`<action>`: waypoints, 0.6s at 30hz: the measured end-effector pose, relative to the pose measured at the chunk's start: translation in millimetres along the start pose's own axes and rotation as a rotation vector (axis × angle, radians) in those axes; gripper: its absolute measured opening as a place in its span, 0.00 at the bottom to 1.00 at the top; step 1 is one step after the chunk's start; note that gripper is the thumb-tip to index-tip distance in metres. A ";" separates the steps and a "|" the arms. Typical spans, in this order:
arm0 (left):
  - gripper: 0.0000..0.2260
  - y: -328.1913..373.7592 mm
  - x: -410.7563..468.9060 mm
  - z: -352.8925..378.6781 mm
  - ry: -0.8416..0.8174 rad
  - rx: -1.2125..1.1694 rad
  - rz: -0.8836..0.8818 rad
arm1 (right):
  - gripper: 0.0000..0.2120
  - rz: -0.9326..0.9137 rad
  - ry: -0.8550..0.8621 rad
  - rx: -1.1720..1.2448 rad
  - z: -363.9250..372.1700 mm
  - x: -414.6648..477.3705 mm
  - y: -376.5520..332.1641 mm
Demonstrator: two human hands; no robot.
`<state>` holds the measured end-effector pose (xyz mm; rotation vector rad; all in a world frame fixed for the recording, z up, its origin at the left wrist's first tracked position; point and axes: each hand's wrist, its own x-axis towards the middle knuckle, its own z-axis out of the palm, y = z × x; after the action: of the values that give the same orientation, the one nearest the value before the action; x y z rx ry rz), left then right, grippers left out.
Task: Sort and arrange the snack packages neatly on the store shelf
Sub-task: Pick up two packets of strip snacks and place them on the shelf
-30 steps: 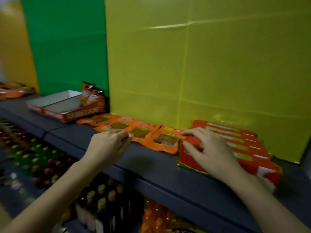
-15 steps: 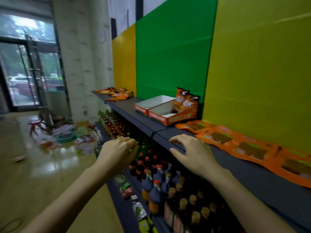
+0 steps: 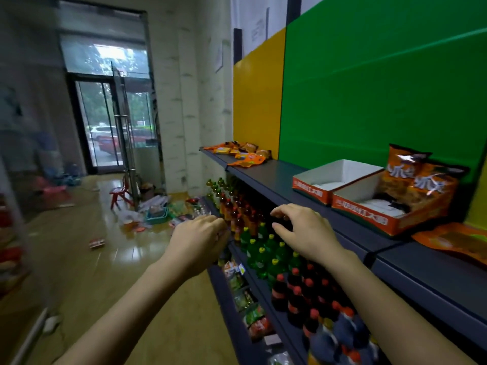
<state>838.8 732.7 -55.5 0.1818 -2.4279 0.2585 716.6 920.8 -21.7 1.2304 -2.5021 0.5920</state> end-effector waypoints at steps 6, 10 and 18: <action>0.17 -77.6 42.6 71.5 -0.043 -0.006 -0.084 | 0.16 0.007 0.003 0.018 62.6 108.9 2.1; 0.15 -123.6 89.8 122.2 -0.065 -0.019 -0.107 | 0.15 0.029 -0.005 0.052 105.0 191.0 14.1; 0.15 -228.0 188.4 206.3 -0.117 -0.052 -0.120 | 0.14 0.071 0.003 0.096 168.8 349.6 28.2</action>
<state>613.0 451.6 -56.7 0.3265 -2.5247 0.1344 473.7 616.7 -26.2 1.1759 -2.5504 0.7396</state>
